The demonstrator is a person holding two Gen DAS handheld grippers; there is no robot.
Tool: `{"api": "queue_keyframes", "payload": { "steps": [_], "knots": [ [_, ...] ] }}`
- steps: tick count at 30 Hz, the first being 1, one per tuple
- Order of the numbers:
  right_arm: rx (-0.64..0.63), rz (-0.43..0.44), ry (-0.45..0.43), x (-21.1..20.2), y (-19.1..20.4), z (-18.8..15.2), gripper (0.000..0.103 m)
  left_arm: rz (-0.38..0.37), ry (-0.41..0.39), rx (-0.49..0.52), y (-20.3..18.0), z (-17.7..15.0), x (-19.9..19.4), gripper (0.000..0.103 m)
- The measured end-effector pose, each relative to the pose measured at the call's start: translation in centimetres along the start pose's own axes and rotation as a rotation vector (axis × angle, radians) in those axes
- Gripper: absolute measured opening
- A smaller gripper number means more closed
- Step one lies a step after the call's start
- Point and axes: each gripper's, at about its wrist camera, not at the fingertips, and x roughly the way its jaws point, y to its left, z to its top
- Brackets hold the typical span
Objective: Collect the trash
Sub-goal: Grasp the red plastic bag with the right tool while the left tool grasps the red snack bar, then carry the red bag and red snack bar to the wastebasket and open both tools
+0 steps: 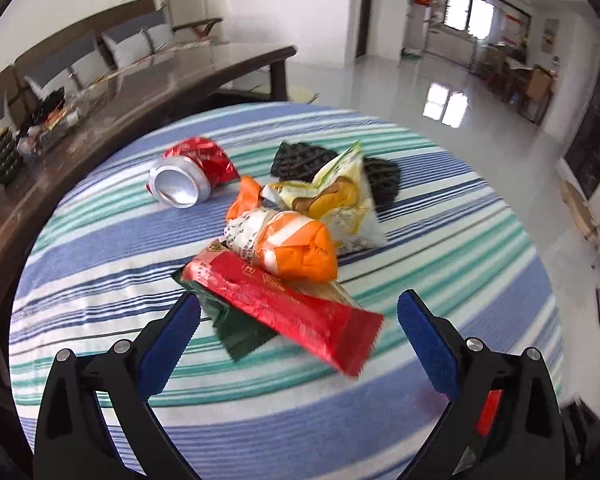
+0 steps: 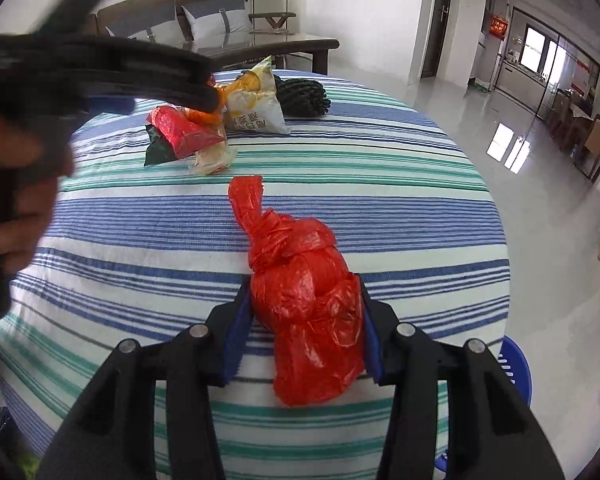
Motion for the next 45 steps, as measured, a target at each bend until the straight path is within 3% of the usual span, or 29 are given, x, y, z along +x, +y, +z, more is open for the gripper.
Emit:
{"api": "queue_keyframes", "payload": {
  "steps": [2,5,11,16,19,21,23,25,27,29,30,31,32,39,42,45],
  "knots": [
    [0.011,0.006,-0.006,-0.5,-0.3,-0.2,0.046,0.045,0.032,-0.022,0.4,-0.2,1.6,0.097],
    [0.02,0.012,-0.013,-1.3,-0.6,-0.6,0.046,0.04,0.043,-0.044,2.5,-1.3,1.3,0.097],
    [0.055,0.058,-0.002,-1.4,-0.4,-0.2,0.046,0.058,0.038,0.033,7.8,-3.9,-1.6,0.097],
    [0.058,0.047,0.065,-0.2,0.2,0.0,0.048,-0.084,0.036,0.019,9.9,-4.0,-2.5,0.098],
    [0.073,0.071,0.1,0.1,0.1,0.1,0.048,-0.087,0.018,0.096,8.8,-3.3,-1.9,0.098],
    [0.077,0.086,0.122,0.1,-0.1,0.2,0.054,-0.073,0.025,0.14,8.3,-2.8,-0.8,0.098],
    [0.086,0.11,0.138,-0.1,-0.5,0.3,0.066,-0.081,0.044,0.14,8.8,-2.4,0.3,0.098],
    [0.081,0.127,0.149,-0.3,-0.7,0.5,0.068,-0.114,0.058,0.131,9.3,-2.1,1.0,0.097],
    [0.067,0.145,0.162,-0.3,-0.7,0.8,0.068,-0.152,0.062,0.142,9.6,-2.1,1.1,0.08],
    [0.048,0.151,0.178,-0.1,-0.6,1.1,0.068,-0.183,0.077,0.158,9.6,-2.2,1.1,0.045],
    [0.038,0.15,0.188,0.1,-0.5,1.2,0.068,-0.194,0.079,0.161,9.6,-2.4,1.0,0.036],
    [0.023,0.15,0.201,0.2,-0.3,1.3,0.063,-0.2,0.081,0.163,9.6,-2.6,0.8,0.024],
    [0.01,0.146,0.208,0.3,-0.1,1.3,0.045,-0.206,0.078,0.162,9.7,-2.8,0.5,0.022],
    [0.013,0.16,0.183,-1.4,1.5,0.9,0.044,-0.259,0.084,0.182,9.9,-7.7,-4.6,0.022],
    [-0.013,0.176,0.21,-1.1,2.6,0.7,0.044,-0.273,0.108,0.191,9.4,-10.0,-5.5,0.026],
    [-0.028,0.167,0.236,-0.6,2.9,0.8,0.046,-0.257,0.115,0.204,9.3,-11.1,-5.4,0.051]
  ]
}}
